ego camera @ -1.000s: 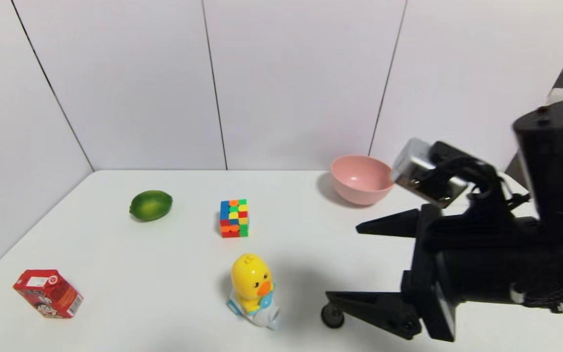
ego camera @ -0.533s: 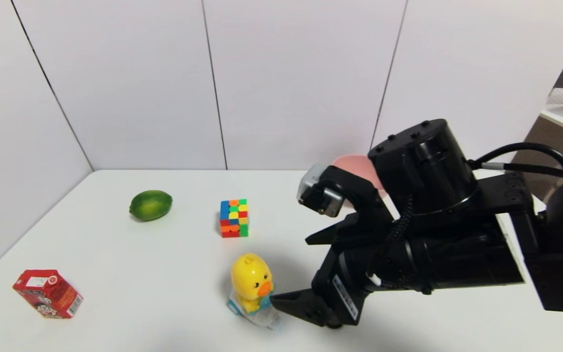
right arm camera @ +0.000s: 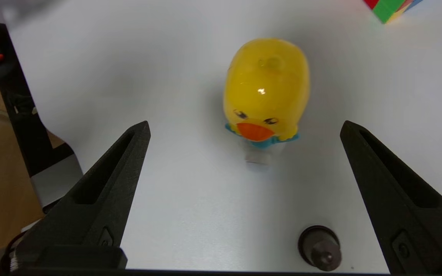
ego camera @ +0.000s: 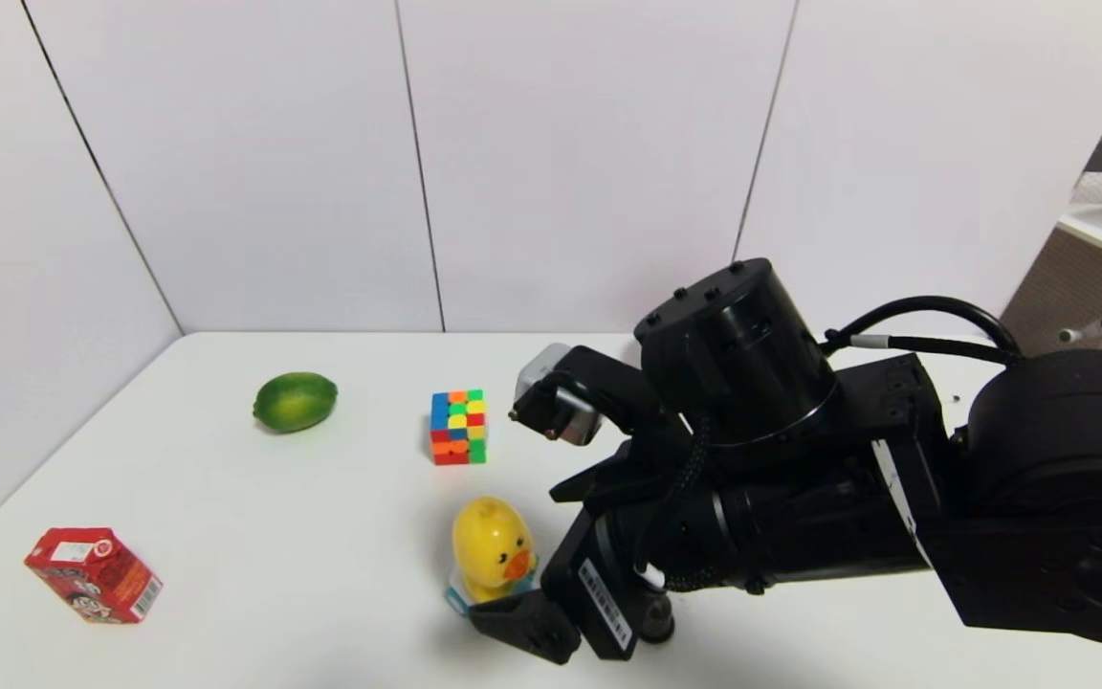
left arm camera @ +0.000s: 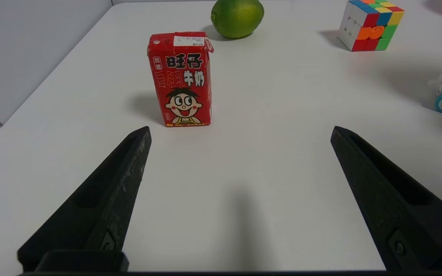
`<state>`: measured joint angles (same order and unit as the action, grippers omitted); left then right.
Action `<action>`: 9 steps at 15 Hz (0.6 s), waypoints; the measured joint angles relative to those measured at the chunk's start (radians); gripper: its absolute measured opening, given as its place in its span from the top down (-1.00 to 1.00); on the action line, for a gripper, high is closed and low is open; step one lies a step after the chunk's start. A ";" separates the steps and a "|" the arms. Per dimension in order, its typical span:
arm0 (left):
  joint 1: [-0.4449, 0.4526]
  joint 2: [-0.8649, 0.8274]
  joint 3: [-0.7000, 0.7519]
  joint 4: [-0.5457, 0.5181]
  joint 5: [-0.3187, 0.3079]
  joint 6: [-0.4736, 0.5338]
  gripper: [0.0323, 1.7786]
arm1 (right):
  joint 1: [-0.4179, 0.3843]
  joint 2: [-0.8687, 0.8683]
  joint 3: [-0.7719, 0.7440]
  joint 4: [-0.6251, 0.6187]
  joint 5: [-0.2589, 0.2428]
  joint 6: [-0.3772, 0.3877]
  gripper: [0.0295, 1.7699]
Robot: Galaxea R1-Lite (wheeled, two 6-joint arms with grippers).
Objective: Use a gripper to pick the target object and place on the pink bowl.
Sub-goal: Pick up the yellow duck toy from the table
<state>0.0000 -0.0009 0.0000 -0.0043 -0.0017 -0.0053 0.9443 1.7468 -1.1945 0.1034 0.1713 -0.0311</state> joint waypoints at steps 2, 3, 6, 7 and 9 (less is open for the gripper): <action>0.000 0.000 0.000 0.000 0.000 0.000 -0.90 | 0.021 -0.001 0.020 -0.008 -0.012 0.004 -0.93; 0.000 0.000 0.000 0.000 0.000 0.000 -0.90 | 0.028 -0.001 0.030 -0.013 -0.018 0.005 -0.93; 0.000 0.000 0.000 0.000 0.000 0.000 -0.90 | 0.038 0.005 0.068 -0.061 -0.026 0.005 -0.93; 0.000 0.000 0.000 0.000 0.000 0.000 -0.90 | 0.040 0.012 0.091 -0.100 -0.040 0.004 -0.93; 0.000 0.000 0.000 0.000 0.000 0.000 -0.90 | 0.043 0.038 0.130 -0.197 -0.114 0.009 -0.93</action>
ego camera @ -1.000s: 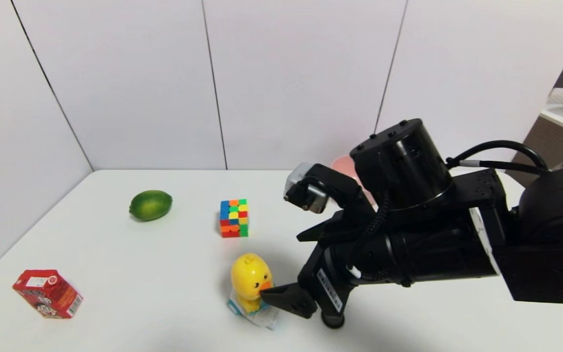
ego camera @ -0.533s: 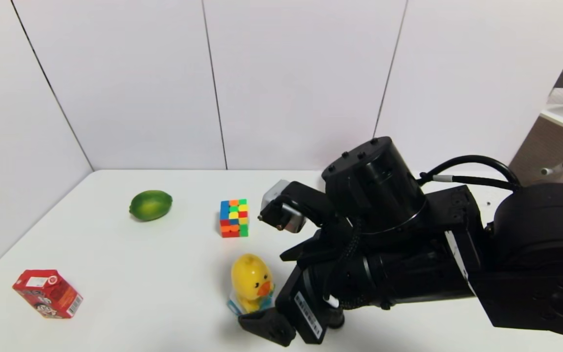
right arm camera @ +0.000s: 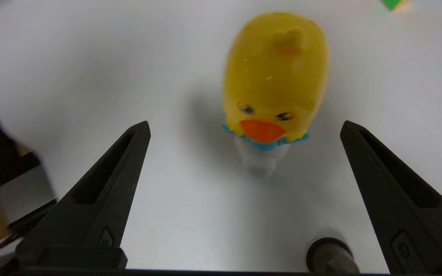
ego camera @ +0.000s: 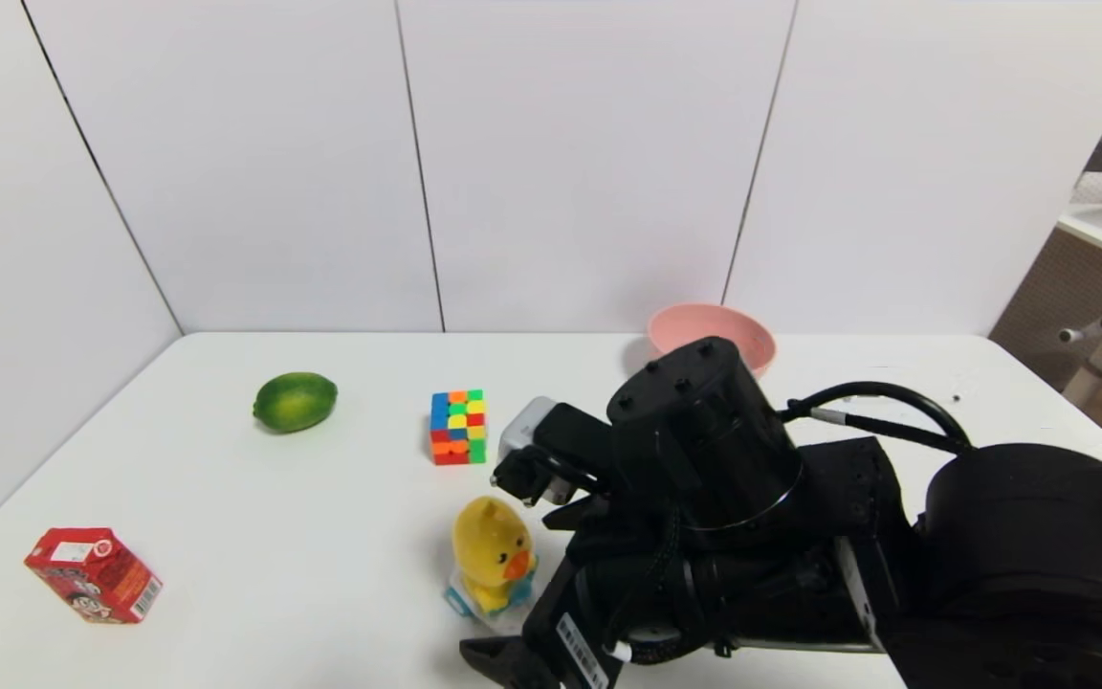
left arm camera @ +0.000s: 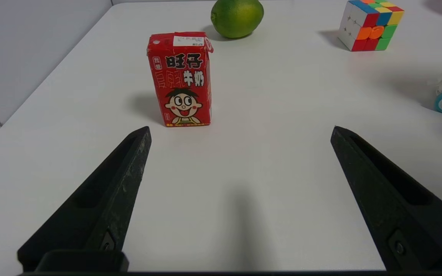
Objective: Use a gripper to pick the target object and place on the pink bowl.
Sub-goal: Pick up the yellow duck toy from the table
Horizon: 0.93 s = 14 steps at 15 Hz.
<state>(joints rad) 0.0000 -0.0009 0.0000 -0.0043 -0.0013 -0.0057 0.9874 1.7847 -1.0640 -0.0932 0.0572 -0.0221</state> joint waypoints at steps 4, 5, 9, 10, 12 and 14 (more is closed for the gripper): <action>0.000 0.000 0.000 0.000 0.000 0.000 -0.90 | 0.021 0.065 0.024 -0.121 -0.140 0.066 -0.93; 0.000 0.000 0.000 0.000 0.000 0.000 -0.90 | 0.021 0.075 0.026 -0.126 -0.144 0.073 -0.93; 0.000 0.000 0.000 0.000 0.000 0.000 -0.90 | 0.024 0.094 0.030 -0.136 -0.144 0.108 -0.93; 0.000 0.000 0.000 0.000 0.000 0.000 -0.90 | 0.024 0.098 0.032 -0.158 -0.145 0.109 -0.93; 0.000 0.000 0.000 0.000 0.000 0.000 -0.90 | 0.024 0.107 0.040 -0.214 -0.147 0.109 -0.93; 0.000 0.000 0.000 0.000 0.000 0.000 -0.90 | 0.023 0.116 0.042 -0.237 -0.154 0.110 -0.93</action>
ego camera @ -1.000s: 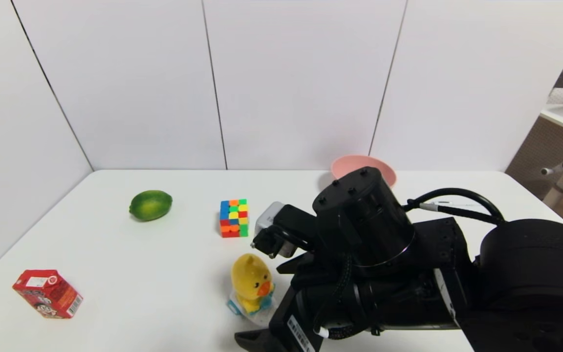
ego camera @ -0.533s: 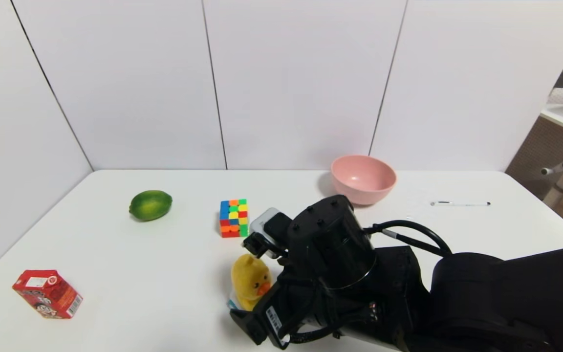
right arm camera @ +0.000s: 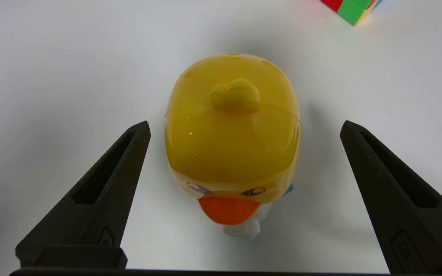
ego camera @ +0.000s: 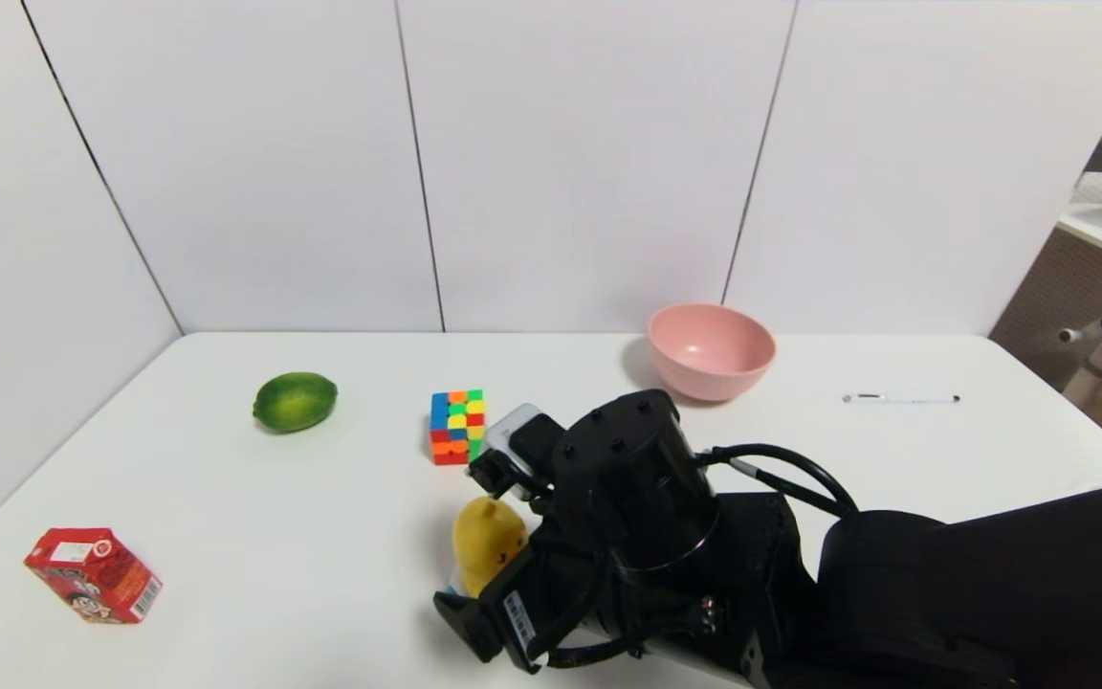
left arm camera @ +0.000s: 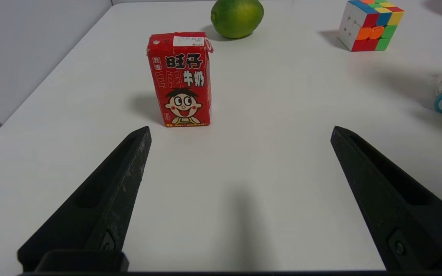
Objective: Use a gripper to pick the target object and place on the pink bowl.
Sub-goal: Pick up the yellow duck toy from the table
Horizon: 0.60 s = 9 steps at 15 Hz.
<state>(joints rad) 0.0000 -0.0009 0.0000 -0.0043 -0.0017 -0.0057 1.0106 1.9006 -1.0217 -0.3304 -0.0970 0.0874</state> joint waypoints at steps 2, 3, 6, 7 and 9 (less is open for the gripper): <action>0.000 0.000 0.000 0.000 0.000 0.000 -0.90 | 0.000 0.007 0.003 -0.011 -0.017 0.001 -0.93; 0.000 0.000 0.000 0.000 0.000 0.000 -0.90 | 0.000 0.010 0.005 -0.014 -0.024 0.001 -0.93; 0.000 0.000 0.000 0.000 0.000 0.000 -0.90 | 0.000 0.021 0.017 -0.051 -0.027 0.000 -0.90; 0.000 0.000 0.000 0.000 0.000 0.000 -0.90 | 0.000 0.026 0.020 -0.061 -0.026 0.000 -0.67; 0.000 0.000 0.000 0.000 0.000 0.000 -0.90 | -0.002 0.034 0.020 -0.063 -0.027 -0.001 -0.31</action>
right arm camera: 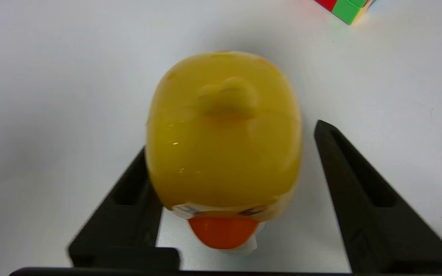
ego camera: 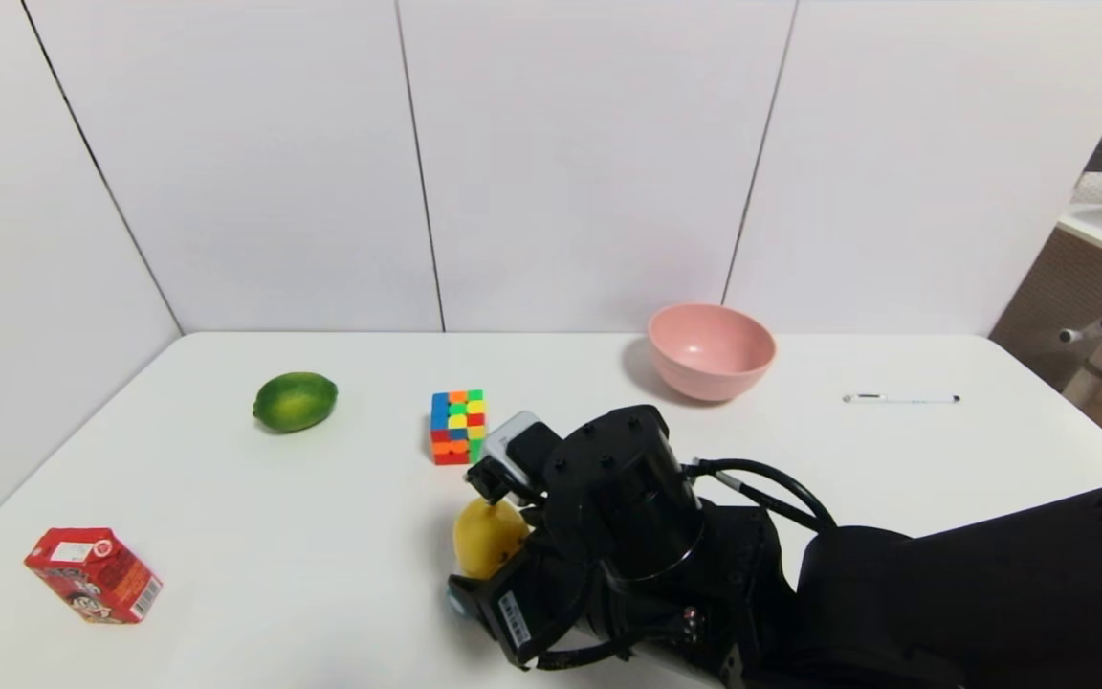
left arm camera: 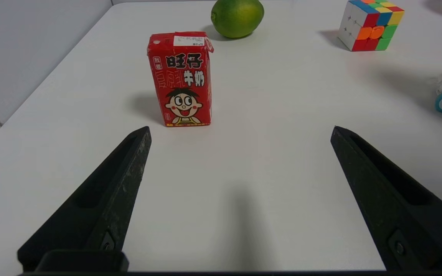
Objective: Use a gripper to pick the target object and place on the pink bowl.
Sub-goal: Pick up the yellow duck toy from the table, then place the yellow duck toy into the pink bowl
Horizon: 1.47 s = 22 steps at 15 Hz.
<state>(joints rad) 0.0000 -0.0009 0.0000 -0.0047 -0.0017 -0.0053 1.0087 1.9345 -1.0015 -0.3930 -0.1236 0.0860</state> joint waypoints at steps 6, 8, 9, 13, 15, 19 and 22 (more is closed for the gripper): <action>0.000 0.000 0.000 0.000 0.000 0.000 -0.90 | -0.001 0.006 0.001 -0.007 0.002 0.000 0.62; 0.000 0.000 0.000 0.000 0.000 0.000 -0.90 | -0.002 0.001 0.000 -0.001 0.003 0.000 0.62; 0.000 0.000 0.000 0.000 0.000 0.000 -0.90 | -0.003 -0.002 -0.001 0.001 0.003 -0.002 0.62; 0.000 0.000 0.000 0.000 -0.001 0.000 -0.90 | -0.007 -0.027 -0.023 0.019 0.005 -0.002 0.62; 0.000 0.000 0.000 0.000 0.000 0.000 -0.90 | -0.024 -0.053 -0.038 0.023 0.007 -0.007 0.62; 0.000 0.000 0.000 0.000 0.000 0.000 -0.90 | -0.110 -0.100 -0.064 0.033 0.013 -0.011 0.62; 0.000 0.000 0.000 0.000 0.000 0.000 -0.90 | -0.235 -0.127 -0.085 0.034 0.015 -0.011 0.62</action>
<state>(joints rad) 0.0000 -0.0009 0.0000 -0.0043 -0.0017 -0.0053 0.7736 1.8072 -1.0868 -0.3591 -0.1087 0.0749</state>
